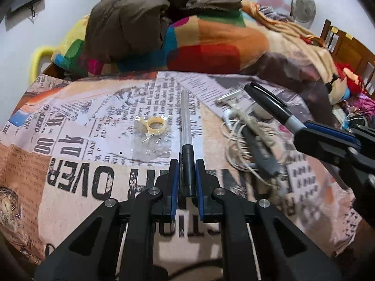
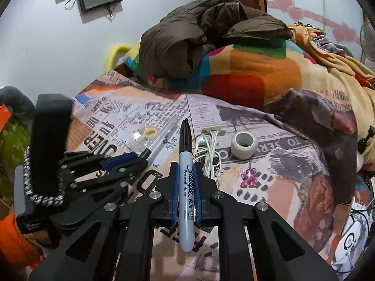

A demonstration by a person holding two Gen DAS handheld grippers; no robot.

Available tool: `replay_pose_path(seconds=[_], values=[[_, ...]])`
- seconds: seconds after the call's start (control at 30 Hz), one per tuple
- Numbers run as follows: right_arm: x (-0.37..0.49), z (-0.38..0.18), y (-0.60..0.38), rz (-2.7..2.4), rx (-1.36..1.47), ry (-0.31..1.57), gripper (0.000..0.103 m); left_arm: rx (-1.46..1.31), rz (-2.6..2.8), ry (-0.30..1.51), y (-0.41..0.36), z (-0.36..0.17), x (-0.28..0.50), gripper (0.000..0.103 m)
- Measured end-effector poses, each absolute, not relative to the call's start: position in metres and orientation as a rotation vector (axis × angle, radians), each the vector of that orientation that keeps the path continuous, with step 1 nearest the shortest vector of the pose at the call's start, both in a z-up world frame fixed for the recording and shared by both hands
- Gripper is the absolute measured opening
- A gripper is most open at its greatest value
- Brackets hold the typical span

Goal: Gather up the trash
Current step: 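Carry the black pen and Sharpie marker over the white floor bin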

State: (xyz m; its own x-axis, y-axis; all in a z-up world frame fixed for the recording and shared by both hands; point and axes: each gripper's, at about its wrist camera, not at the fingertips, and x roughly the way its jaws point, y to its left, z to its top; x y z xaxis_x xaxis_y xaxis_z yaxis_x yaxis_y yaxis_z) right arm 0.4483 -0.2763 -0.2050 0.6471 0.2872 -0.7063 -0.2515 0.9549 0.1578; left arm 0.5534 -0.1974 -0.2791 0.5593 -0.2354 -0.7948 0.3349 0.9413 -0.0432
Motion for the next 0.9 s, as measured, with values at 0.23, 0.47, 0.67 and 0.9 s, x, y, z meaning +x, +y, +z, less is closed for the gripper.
replay_pose_path(seconds=[0.23, 0.47, 0.67, 0.9], values=[[0.434, -0.174, -0.274, 0.31, 0.063, 0.774, 0.011, 0.071, -0.352, 0.874, -0.18, -0.231, 0.525, 0.013], [0.413, -0.136, -0.256, 0.324, 0.05, 0.716, 0.011, 0.079, -0.294, 0.783, -0.151, -0.181, 0.49, 0.013], [0.391, -0.102, -0.232, 0.352, 0.02, 0.662, 0.011, 0.058, -0.253, 0.698, -0.117, -0.139, 0.454, 0.013], [0.364, -0.074, -0.194, 0.402, -0.006, 0.614, 0.011, 0.032, -0.214, 0.653, -0.074, -0.104, 0.415, 0.013]])
